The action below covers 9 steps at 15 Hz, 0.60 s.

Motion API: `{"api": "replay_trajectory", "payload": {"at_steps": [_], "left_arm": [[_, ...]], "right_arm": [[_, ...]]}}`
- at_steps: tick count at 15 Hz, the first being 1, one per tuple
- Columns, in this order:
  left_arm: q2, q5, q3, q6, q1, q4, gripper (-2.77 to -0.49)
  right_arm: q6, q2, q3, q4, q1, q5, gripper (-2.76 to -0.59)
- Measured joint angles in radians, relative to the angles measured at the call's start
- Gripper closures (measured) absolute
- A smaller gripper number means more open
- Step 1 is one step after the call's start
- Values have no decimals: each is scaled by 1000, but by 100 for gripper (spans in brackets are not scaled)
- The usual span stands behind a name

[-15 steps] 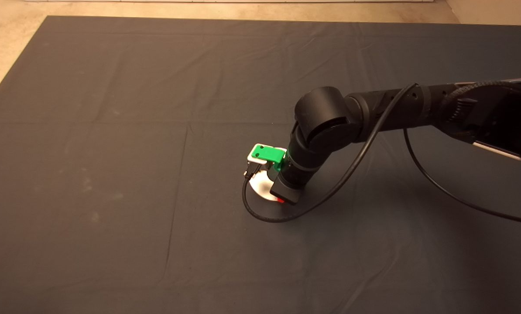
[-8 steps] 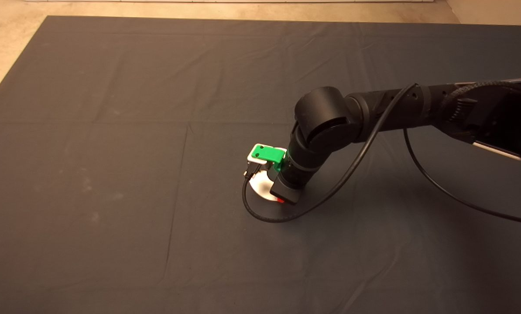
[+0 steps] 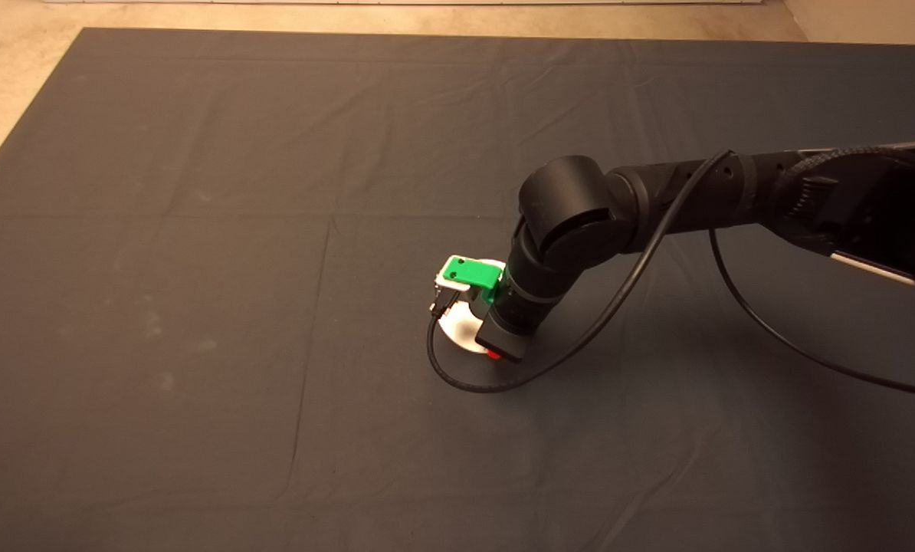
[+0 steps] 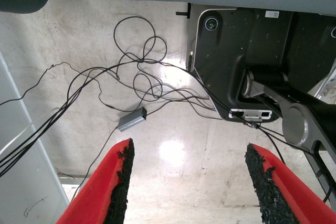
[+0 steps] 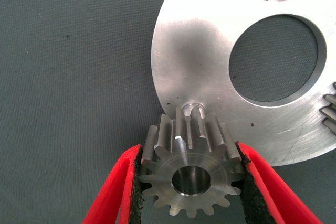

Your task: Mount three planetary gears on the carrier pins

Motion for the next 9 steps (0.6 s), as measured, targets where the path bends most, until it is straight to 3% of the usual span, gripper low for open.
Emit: {"api": "replay_trajectory", "payload": {"at_steps": [9], "left_arm": [[0, 0, 0, 4, 0, 0, -146]], "right_arm": [[0, -2, 0, -1, 0, 2, -105]]}}
